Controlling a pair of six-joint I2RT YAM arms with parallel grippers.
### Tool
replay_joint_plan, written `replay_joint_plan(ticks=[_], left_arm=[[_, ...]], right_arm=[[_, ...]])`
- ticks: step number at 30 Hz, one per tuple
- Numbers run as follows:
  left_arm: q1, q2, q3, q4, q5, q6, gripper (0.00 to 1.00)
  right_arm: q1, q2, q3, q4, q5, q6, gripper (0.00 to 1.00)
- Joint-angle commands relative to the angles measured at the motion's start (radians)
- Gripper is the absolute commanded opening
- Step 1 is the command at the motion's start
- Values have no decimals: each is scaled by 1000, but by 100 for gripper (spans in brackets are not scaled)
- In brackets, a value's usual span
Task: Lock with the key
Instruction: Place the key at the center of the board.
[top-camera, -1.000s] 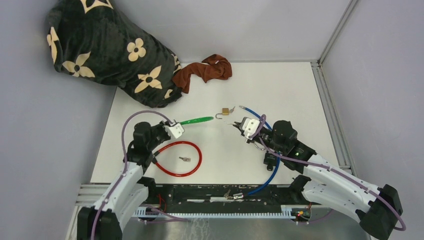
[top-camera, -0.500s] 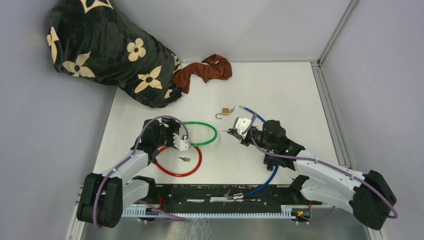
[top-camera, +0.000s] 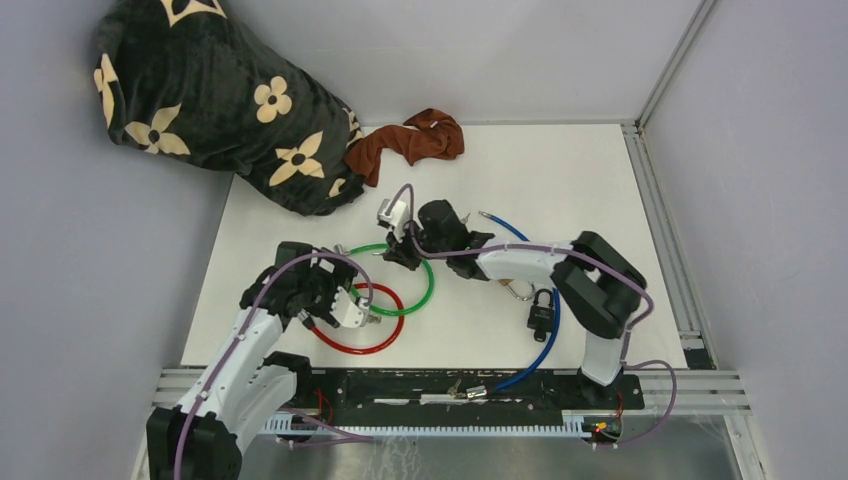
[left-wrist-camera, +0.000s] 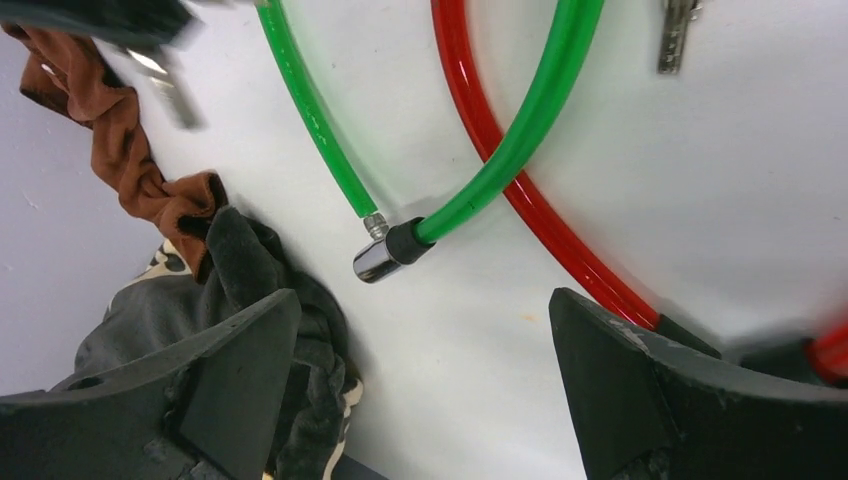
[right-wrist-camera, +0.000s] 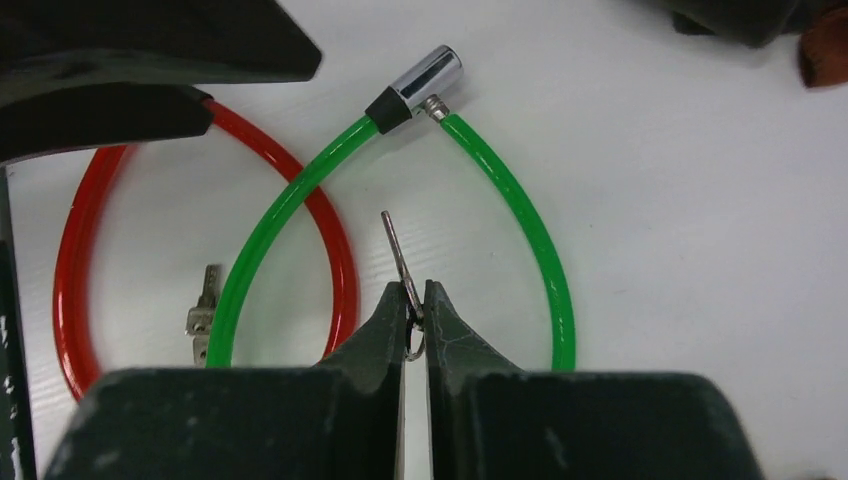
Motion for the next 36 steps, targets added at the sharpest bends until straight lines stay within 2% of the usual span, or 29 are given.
replay_joint_plan(ticks=[1,3,8,10,13,15,17,20,26,30,36], left_arm=[[-2,-83,92,-237,115,-51,100],[-1,-111,121,-247,190,-165,100],[-1,-123,183,-202,339,-555,100],[0,-136,186,-175,384,-711,100],[-4,-149,184,-156,476,-890,97],[-7,-158,173,-104,508,-1055,96],[-10,-172,161,-54,517,-1160,95],[-13,-192,156,-40,542,-1193,93],[-15,-243,153,-10,530,-1243,91],[-15,-267,141,-10,527,-1238,91],[-15,-262,130,12,521,-1210,90]], right_arm=[[18,137,162,-162,16,52,18],[22,137,181,-213,19,25,34],[22,-31,134,-400,20,-188,53],[21,-115,93,-513,95,-263,61],[-44,-243,22,-635,257,-207,62],[-131,-333,-55,-650,318,-144,61],[-239,-405,-129,-647,382,-104,63],[-411,-436,-190,-674,465,-54,66],[-664,-373,-259,-641,422,-21,65],[-700,-322,-275,-640,340,-24,61],[-701,-257,-297,-659,305,-35,56]])
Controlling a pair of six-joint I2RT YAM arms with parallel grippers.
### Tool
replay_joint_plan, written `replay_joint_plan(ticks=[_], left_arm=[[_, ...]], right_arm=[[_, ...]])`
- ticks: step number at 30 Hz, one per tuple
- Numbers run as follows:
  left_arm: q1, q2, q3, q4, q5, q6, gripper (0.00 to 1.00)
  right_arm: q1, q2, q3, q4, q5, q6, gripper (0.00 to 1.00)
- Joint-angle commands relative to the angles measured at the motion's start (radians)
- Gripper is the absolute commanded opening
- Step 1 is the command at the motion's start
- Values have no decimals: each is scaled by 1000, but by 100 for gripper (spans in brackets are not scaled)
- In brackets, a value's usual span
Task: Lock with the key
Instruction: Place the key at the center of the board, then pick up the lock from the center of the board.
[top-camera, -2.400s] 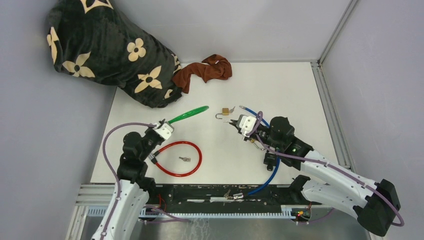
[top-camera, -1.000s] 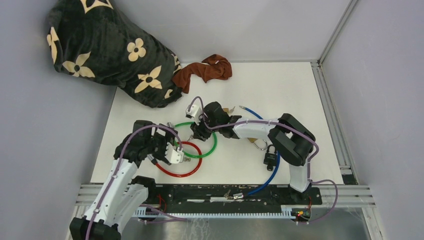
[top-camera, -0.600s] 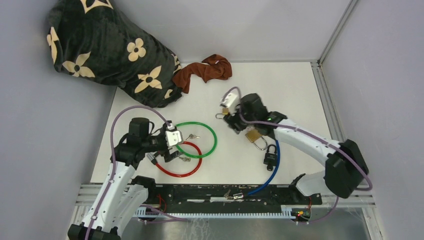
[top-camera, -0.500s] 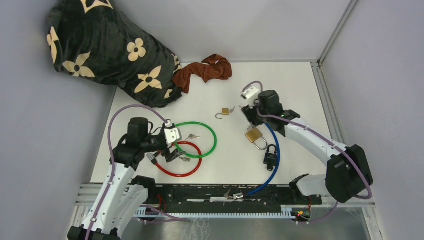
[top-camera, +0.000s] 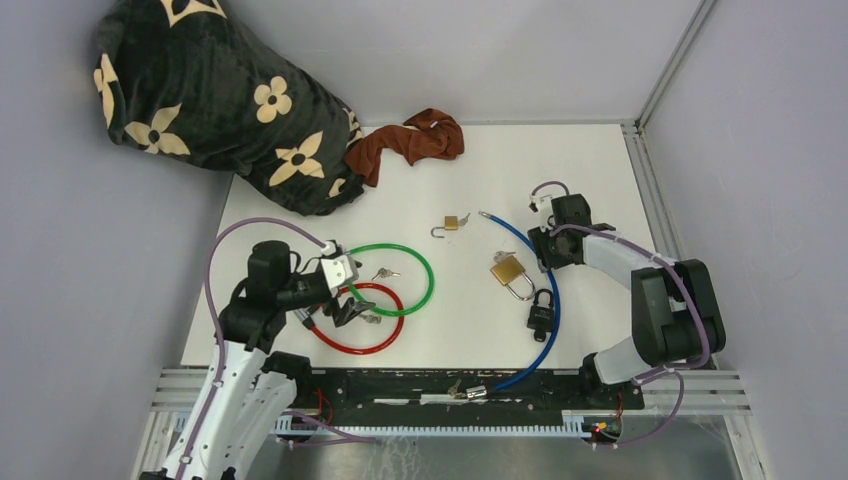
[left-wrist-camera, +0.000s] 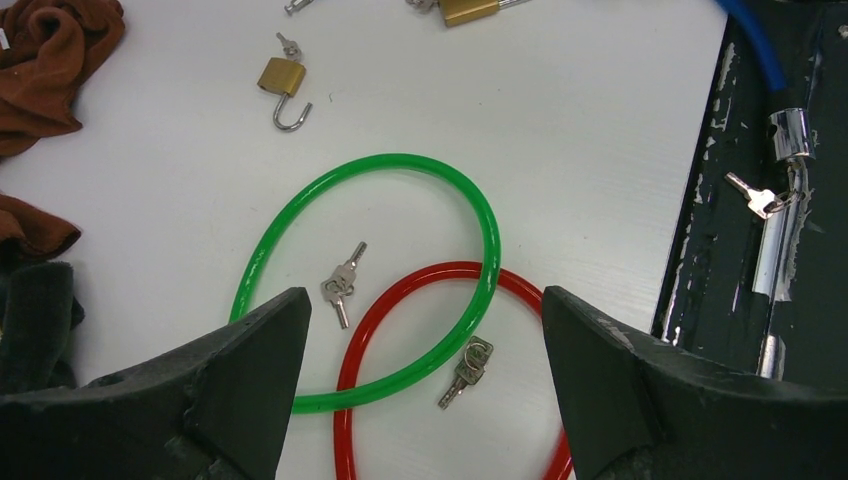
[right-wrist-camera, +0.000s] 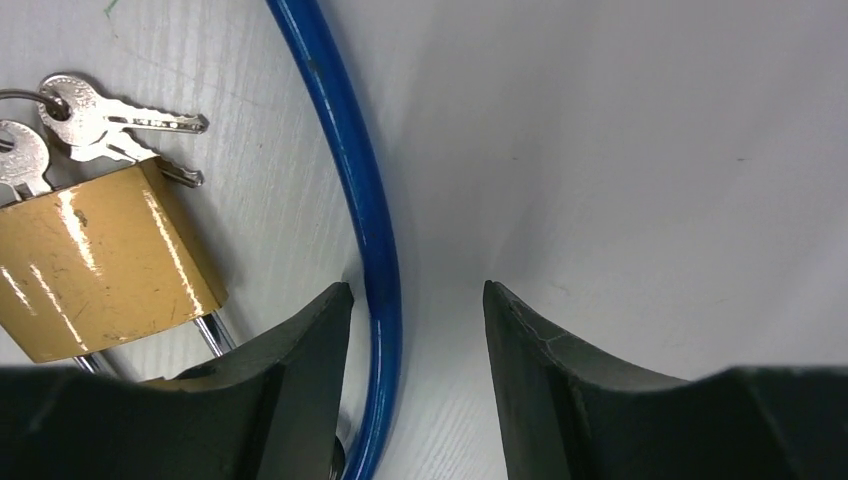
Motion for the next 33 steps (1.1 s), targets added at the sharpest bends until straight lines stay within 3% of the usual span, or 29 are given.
replay_joint_plan(ticks=[1,4,8,11,16,21,24,27,33], left_arm=[[-3,6,-9,54,22,-24,90],[-3,8,-9,60,25,-25,90],[-13,14,-22,139,-55,-136,83],[-41,45,-15,239,-200,-281,74],[-118,111,9,274,-177,-441,69],[-222,195,-27,484,-195,-722,63],[-350,295,-24,611,-298,-818,61],[-513,433,-2,695,-346,-852,64],[-839,788,85,971,-418,-895,85]], right_arm=[[1,45,-15,-17,-49,1,55],[3,73,-11,-25,-43,-2,45],[2,93,-5,-19,-38,-4,0],[2,21,10,-6,-26,17,0],[2,-158,17,-35,-52,30,0],[10,-362,-15,-45,-177,41,0],[14,-444,-30,30,-329,92,0],[32,-482,-34,70,-394,157,0],[40,-570,-126,156,-427,245,0]])
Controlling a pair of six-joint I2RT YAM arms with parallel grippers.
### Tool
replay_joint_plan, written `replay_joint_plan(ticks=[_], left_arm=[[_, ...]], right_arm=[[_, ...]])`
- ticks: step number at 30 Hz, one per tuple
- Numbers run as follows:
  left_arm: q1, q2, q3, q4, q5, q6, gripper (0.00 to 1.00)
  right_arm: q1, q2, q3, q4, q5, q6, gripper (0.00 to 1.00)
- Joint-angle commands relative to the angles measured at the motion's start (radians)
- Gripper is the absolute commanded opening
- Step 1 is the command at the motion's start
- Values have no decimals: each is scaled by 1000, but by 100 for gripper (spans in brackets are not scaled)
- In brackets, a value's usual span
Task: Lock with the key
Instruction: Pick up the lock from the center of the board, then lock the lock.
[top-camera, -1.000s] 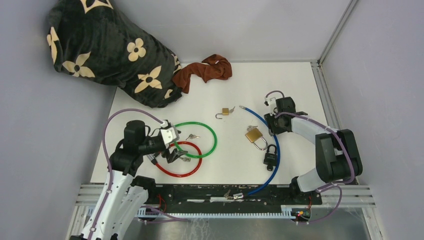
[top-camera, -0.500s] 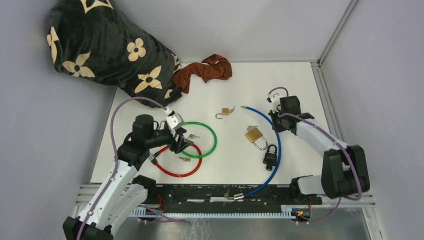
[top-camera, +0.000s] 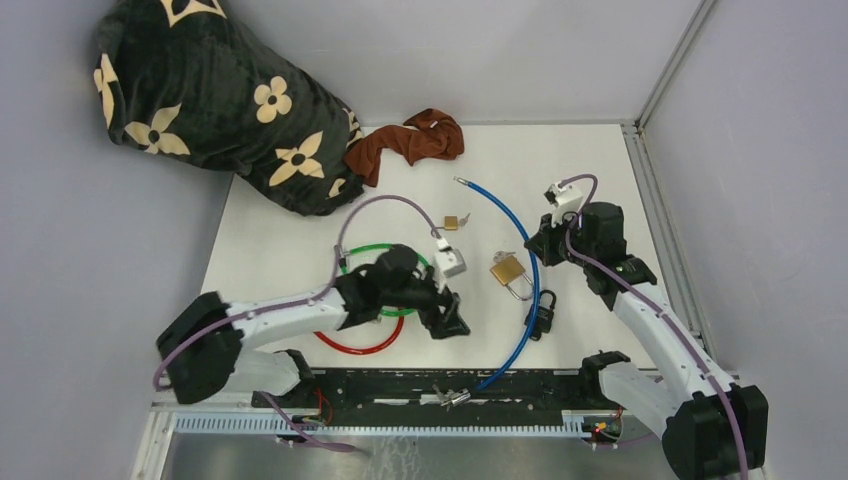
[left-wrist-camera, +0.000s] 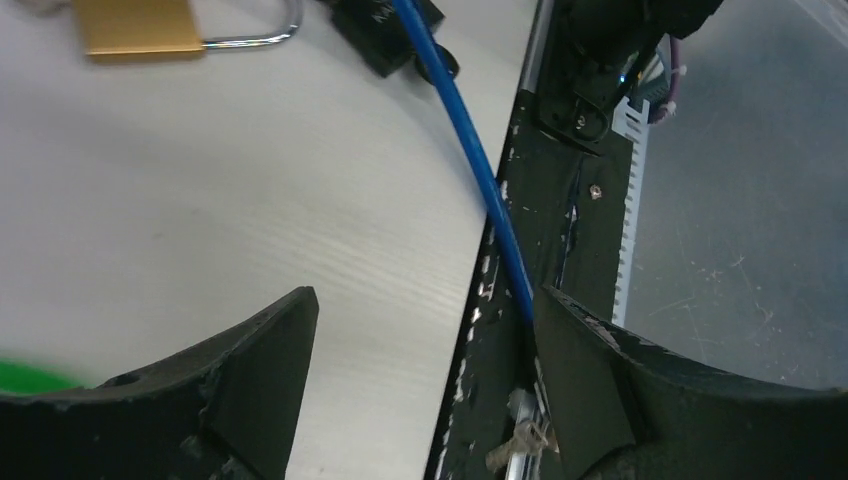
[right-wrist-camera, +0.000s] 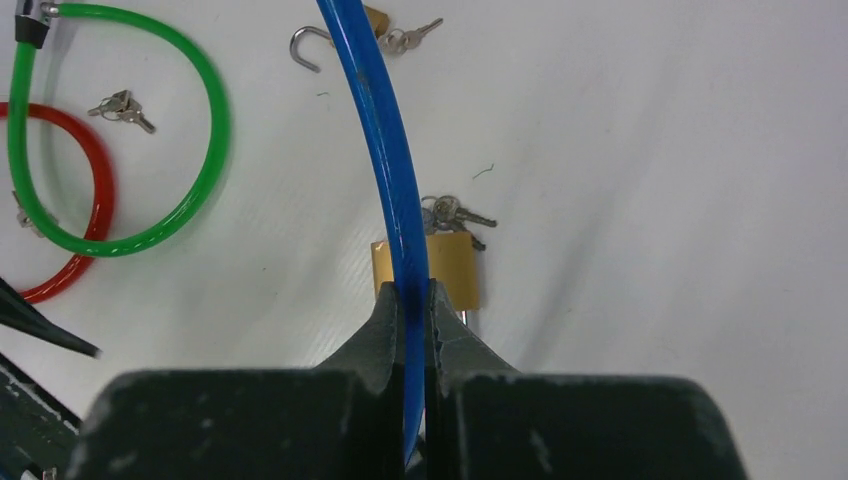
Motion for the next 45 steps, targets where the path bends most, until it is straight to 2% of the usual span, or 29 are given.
replay_joint_plan(ticks=[1,6,10,14,16,18,21,24,27,30,35,36,39,41,45], left_arm=[[-177,233,115,306,-96,-75,88],[-238,483,279,398,-164,-69,99],[-247,589,339,433,-212,-60,100],[-280,643,322,495,-251,1,98],[-291,666,313,516,-280,8,94],[-295,680,300,542,-302,6,86],[-295,694,288,582,-308,4,65],[-296,689,276,603,-272,19,36],[-297,661,241,632,-207,47,22],[-302,630,196,665,-172,74,3],[-305,553,145,684,-149,97,2],[-302,513,139,662,-149,100,2],[-280,398,107,589,-104,92,2],[-253,302,71,544,-40,76,2],[-204,103,14,412,97,120,2]], right_arm=[[2,-63,-56,108,-83,111,0],[4,-116,-77,146,-96,143,0],[2,-148,-75,147,-80,149,0],[2,-161,-86,165,-86,162,0],[2,-162,-89,164,-87,160,0],[3,-166,-92,164,-99,161,0],[2,-170,-97,177,-130,170,0],[-2,-169,-94,158,-119,153,0],[-13,-179,-95,159,-125,156,0],[-15,-182,-87,158,-133,159,0],[-17,-178,-74,121,-134,115,0],[-17,-177,-57,96,-135,76,2],[-16,-171,28,5,-137,-55,42],[-15,-174,90,-40,-150,-125,49],[-15,-217,110,8,-317,-221,55]])
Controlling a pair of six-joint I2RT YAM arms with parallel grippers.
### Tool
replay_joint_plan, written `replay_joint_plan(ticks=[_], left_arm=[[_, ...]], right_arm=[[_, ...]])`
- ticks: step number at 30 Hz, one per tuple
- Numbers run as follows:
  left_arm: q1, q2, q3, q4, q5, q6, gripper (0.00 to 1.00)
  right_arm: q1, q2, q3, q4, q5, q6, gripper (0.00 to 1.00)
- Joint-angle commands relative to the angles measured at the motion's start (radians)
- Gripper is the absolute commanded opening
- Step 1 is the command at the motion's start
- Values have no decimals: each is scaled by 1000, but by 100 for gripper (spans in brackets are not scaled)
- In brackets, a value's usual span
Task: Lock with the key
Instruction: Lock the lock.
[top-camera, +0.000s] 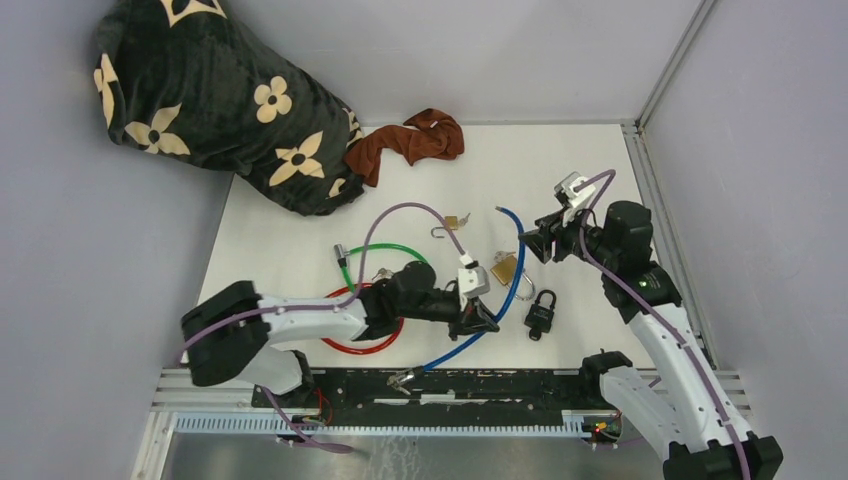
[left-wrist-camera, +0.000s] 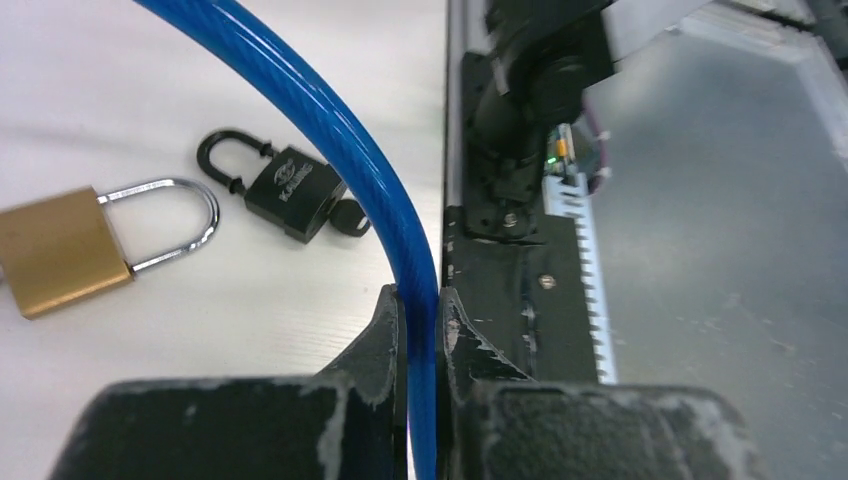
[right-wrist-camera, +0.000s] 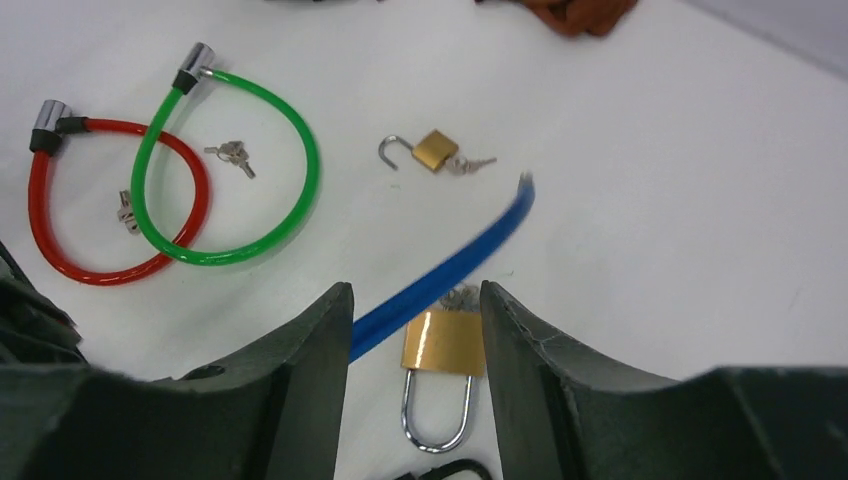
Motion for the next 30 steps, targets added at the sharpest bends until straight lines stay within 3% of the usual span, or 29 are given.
replay_joint_plan(ticks=[1,4,8,12,15,18,21,24,30], left_arm=[[52,-237,-36,-112,210,132,2],[66,-353,-14,-282,281,269,2],[106,-448,19,-460,345,347,2],[166,-499,45,-564,399,368,2],[183,-516,60,-647,426,424,2],[185,-514,76,-678,418,422,2],[188,-502,87,-677,451,378,2],[191,-478,102,-630,466,274,2],[249,-402,165,-488,427,-21,2]], right_arm=[[-3,-62,53,65,-217,-193,55],[0,-123,41,95,-393,-338,56],[2,-241,6,69,-510,-680,65],[2,-293,60,-125,-540,-1036,76],[1,-246,144,-295,-540,-1253,76],[4,-203,190,-361,-653,-1420,76],[4,-215,155,-190,-755,-1385,75],[10,-251,87,39,-748,-1278,76],[56,-213,50,170,-628,-1241,78]])
